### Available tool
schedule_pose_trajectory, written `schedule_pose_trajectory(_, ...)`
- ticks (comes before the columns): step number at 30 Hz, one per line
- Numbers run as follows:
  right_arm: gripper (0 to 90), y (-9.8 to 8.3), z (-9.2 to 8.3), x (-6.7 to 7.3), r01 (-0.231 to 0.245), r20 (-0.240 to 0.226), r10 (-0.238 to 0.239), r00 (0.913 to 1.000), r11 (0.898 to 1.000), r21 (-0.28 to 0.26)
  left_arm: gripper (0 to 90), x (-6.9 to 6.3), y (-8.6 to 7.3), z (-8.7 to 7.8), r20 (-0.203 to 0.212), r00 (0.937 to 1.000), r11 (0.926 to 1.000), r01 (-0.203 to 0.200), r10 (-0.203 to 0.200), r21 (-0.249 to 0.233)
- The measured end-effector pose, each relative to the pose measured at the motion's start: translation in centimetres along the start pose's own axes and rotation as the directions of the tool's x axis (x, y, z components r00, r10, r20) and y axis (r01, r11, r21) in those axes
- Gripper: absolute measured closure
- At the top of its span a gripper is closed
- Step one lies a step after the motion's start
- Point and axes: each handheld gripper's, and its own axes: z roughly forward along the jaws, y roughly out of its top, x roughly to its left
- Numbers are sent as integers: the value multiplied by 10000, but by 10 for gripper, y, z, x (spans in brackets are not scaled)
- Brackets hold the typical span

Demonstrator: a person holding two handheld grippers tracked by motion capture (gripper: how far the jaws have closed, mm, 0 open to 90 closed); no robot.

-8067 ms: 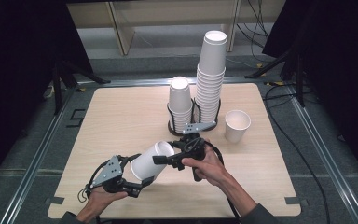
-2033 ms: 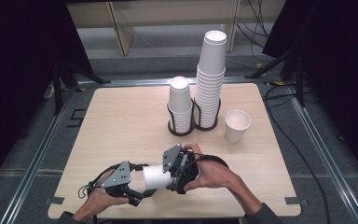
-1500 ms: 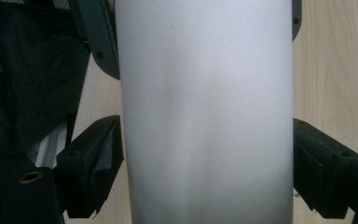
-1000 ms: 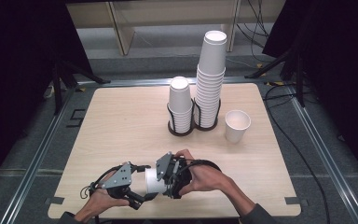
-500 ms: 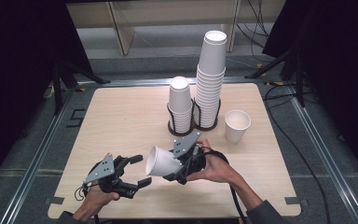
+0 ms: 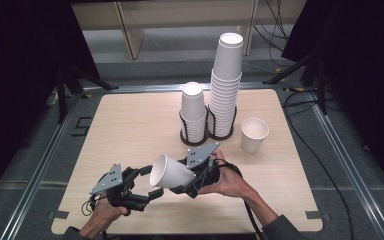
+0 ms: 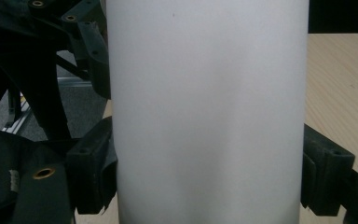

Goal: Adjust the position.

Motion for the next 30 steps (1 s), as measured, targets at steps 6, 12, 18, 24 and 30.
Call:
schedule_pose_trajectory(6,217,0,10,4,33,-211,-36,9998,9999,-167,87,-1,1,1,13,10000,9999,-5,5,-122)
schedule_pose_trajectory(12,216,-1,21,7,58,-374,-68,9993,9997,-249,46,-2,1,1,72,10000,9996,-49,51,-264)
schedule_pose_trajectory(18,213,-3,28,8,80,-409,-85,9991,9999,-133,65,-2,2,0,-65,10000,9997,-34,32,-254)
schedule_pose_trajectory(24,204,-4,30,10,163,-172,-156,9997,9989,446,108,-3,3,2,-46,9990,9985,-435,436,340)
schedule_pose_trajectory(30,160,0,31,16,635,353,-697,9969,9862,1526,125,-4,1,4,-89,9958,9886,-898,915,1212)
